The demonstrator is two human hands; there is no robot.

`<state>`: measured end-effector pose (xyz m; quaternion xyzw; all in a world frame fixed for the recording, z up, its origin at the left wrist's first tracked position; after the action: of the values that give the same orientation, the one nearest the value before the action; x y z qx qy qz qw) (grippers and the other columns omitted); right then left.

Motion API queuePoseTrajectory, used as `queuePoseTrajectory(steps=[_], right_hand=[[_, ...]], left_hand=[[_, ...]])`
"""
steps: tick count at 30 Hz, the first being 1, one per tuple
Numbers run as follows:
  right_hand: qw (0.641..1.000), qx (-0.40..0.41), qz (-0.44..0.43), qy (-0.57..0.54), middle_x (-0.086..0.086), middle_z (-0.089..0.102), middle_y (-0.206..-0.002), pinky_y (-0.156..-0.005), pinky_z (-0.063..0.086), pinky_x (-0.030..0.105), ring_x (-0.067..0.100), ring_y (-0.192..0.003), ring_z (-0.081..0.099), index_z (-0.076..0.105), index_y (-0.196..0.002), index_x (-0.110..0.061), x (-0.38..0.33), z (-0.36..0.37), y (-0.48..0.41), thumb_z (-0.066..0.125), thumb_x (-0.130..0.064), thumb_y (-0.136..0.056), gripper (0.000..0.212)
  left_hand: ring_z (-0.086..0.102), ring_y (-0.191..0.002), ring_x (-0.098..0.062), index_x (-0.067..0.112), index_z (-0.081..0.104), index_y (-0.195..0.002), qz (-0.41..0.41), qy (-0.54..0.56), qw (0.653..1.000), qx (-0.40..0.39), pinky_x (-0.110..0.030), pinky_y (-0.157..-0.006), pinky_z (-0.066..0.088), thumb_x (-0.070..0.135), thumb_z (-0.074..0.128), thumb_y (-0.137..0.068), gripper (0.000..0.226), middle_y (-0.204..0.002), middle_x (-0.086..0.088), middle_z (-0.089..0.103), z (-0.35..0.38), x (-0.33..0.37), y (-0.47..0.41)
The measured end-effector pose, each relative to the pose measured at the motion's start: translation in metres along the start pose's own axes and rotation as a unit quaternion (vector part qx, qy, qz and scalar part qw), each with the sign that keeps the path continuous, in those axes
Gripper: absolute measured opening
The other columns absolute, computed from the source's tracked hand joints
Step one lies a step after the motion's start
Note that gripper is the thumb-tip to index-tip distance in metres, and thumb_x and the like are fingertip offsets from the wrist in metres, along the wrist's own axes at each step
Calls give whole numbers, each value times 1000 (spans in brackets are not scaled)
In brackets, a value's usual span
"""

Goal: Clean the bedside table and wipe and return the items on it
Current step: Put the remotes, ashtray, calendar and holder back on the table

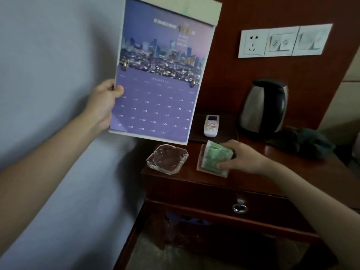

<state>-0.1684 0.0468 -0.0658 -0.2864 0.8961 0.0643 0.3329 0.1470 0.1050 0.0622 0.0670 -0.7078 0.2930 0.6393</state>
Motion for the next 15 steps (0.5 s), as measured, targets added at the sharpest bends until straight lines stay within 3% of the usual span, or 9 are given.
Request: queuePoseTrajectory(steps=[3,5,7,9,10,12,14,15], right_hand=[[999,-26,-21,-4,0,45,-108,-80,37,15,16,-102,52,49,-132,-16,-7,17,-13,78,-24,-73,66],[998,-42,-27,35,-4,37,-116,-94,36,23,17,-116,42,35,-141,-20,-8,21,-15,77,-32,-73,81],[990,52,-71,109,-3,34,-123,-102,32,35,19,-119,31,29,-144,-22,-29,9,-7,72,-46,-72,87],[944,169,-197,203,4,50,-119,-101,37,45,25,-112,44,46,-133,-18,-79,7,10,59,-53,-73,71],[912,179,-256,265,5,57,-113,-101,36,50,27,-107,51,54,-125,-16,-102,24,14,56,-52,-74,63],[878,111,-295,360,7,61,-114,-109,25,50,28,-110,55,58,-121,-14,-123,70,5,57,-50,-78,56],[883,44,-255,391,9,56,-128,-112,17,42,27,-123,47,51,-128,-12,-125,98,-13,56,-51,-83,60],[879,41,-253,402,9,59,-125,-110,21,39,26,-121,50,54,-125,-11,-126,105,-17,61,-50,-81,60]], left_hand=[[61,-63,-10,19,57,-82,11,-1,1000,3,-30,-64,53,5,42,-95,23,-83,-2,62,-4,6,-4],[63,-63,-11,19,57,-82,9,7,1000,4,-30,-63,54,5,43,-95,24,-79,0,65,-3,5,-5],[63,-63,-11,18,58,-82,7,10,1000,2,-30,-63,54,5,43,-95,24,-76,2,66,-3,5,-5],[62,-64,-11,18,58,-82,10,12,1000,-6,-30,-64,53,6,43,-95,24,-75,2,66,-1,9,-4],[62,-62,-10,18,57,-81,12,16,1000,-10,-29,-63,54,6,42,-95,24,-72,3,66,0,12,-3],[62,-61,-10,17,56,-80,18,18,1000,-14,-27,-60,53,5,42,-96,25,-70,3,65,0,19,1],[59,-63,-11,17,56,-80,21,8,1000,-22,-27,-62,52,6,42,-96,24,-77,-2,61,-1,22,4],[58,-64,-12,17,56,-81,20,1,999,-24,-27,-62,52,6,42,-96,23,-80,-3,60,-2,23,5]])
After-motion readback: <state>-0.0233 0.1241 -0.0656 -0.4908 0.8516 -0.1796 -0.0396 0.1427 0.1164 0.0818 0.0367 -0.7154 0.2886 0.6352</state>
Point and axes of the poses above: each hand's wrist, its own y-axis away from the middle knuckle, its own z-axis out of the palm, x = y × z, the point moved 10 cm from there along -y, towards the middle knuckle
